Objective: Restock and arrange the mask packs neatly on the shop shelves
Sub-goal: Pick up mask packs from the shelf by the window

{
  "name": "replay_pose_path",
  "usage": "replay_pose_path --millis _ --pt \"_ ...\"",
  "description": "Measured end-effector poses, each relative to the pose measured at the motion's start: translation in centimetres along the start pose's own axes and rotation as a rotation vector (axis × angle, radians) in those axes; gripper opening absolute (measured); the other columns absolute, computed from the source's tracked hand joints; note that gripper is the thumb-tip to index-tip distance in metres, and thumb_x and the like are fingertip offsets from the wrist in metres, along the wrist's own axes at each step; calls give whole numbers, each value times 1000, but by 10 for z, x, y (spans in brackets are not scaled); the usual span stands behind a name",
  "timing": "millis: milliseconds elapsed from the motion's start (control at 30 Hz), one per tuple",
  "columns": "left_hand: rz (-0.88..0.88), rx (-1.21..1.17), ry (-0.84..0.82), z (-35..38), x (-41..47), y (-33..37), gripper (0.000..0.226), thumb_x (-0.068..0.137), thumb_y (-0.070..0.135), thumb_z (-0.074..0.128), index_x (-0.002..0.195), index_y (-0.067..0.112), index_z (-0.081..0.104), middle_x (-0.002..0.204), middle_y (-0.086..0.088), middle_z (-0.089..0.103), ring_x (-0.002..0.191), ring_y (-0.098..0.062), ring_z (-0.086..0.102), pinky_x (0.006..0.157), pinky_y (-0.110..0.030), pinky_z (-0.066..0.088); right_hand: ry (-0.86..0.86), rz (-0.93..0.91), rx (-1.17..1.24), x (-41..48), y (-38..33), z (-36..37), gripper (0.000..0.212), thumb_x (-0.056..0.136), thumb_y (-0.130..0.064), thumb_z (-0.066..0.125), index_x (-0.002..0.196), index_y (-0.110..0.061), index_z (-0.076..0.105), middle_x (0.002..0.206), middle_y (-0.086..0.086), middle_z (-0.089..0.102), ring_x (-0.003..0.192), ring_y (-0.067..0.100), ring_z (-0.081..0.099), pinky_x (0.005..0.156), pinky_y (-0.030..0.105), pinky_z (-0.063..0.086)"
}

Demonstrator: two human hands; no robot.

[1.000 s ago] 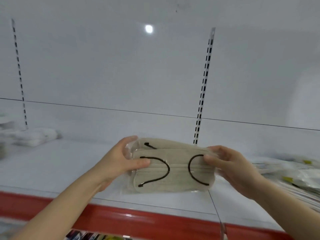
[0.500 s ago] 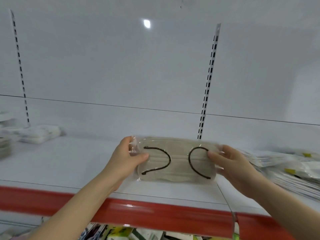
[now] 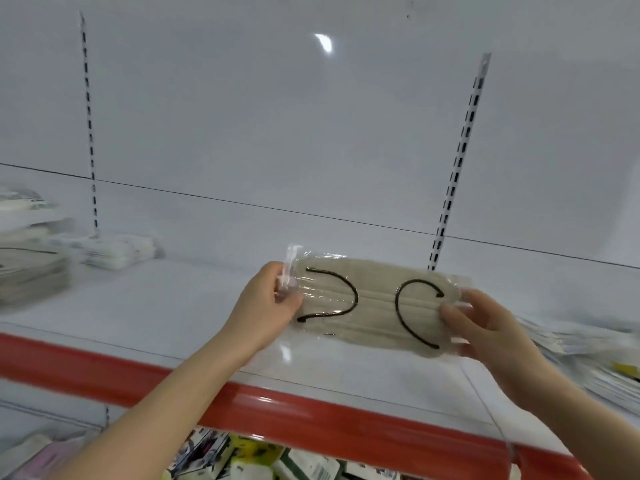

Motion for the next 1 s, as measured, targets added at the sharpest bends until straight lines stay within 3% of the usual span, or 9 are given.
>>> replay_pose_path --millis 67,167,367,500,667,733,800,867,1000 --pt "-3 -122 101 -21 0 0 19 85 2 61 97 15 56 88 -2 64 79 -22 60 73 -33 49 9 -35 26 6 -11 13 7 91 -12 55 93 -11 62 82 6 73 72 19 69 69 43 54" --pt "22 -211 209 -58 0 -2 27 83 1 63 86 26 57 87 1 66 85 -25 64 81 -41 52 -22 -57 103 15 -27 47 6 89 -11 56 91 -14 61 70 -1 73 60 9 67 57 31 52" --pt "58 -210 362 -161 3 -29 30 83 -1 61 83 28 59 82 -1 66 78 -21 61 74 -47 54 -136 -63 141 30 -69 149 5 88 -13 58 91 -14 63 71 2 72 57 7 66 46 19 53" --pt "79 -134 405 -246 16 -52 30 81 -2 60 80 28 60 80 -1 66 73 -18 61 67 -38 56 -194 -67 151 34 -95 236 9 89 -13 58 95 -10 63 80 6 71 63 14 66 47 21 51" --pt "55 21 384 -349 38 -78 24 82 1 61 75 24 61 78 -1 65 69 -16 60 61 -32 55 -273 -18 173 37 -119 344 9 90 -9 57 83 -6 60 68 4 66 51 11 63 46 24 52" --pt "18 96 372 -386 51 -89 21 81 2 62 74 22 62 77 -1 64 71 -17 59 63 -34 54 -288 0 163 39 -128 382 5 89 -8 59 92 -4 60 74 7 65 50 12 62 44 25 50" --pt "-27 144 365 -415 65 -104 13 80 1 63 80 14 64 80 -5 62 71 -20 58 63 -32 52 -289 7 131 43 -135 414 29 87 -7 60 114 -1 54 75 8 63 50 12 61 44 25 49" --pt "-86 210 379 -438 78 -121 24 81 4 65 104 9 61 92 -9 59 65 -18 55 56 -22 48 -282 26 70 47 -137 441 49 86 -8 61 130 -3 41 72 7 60 54 12 59 44 26 49" --pt "-209 396 302 -457 88 -159 35 78 9 68 110 7 55 94 -11 58 71 -20 54 52 -24 44 -340 50 -163 48 -128 478 53 87 -14 61 133 -7 36 76 5 59 63 11 56 53 23 46"
Point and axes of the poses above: each hand's wrist, its own x-axis towards the middle knuckle, its own z-axis out of the palm, y = z × x, the point moved 5 cm from there along x, towards the middle knuckle
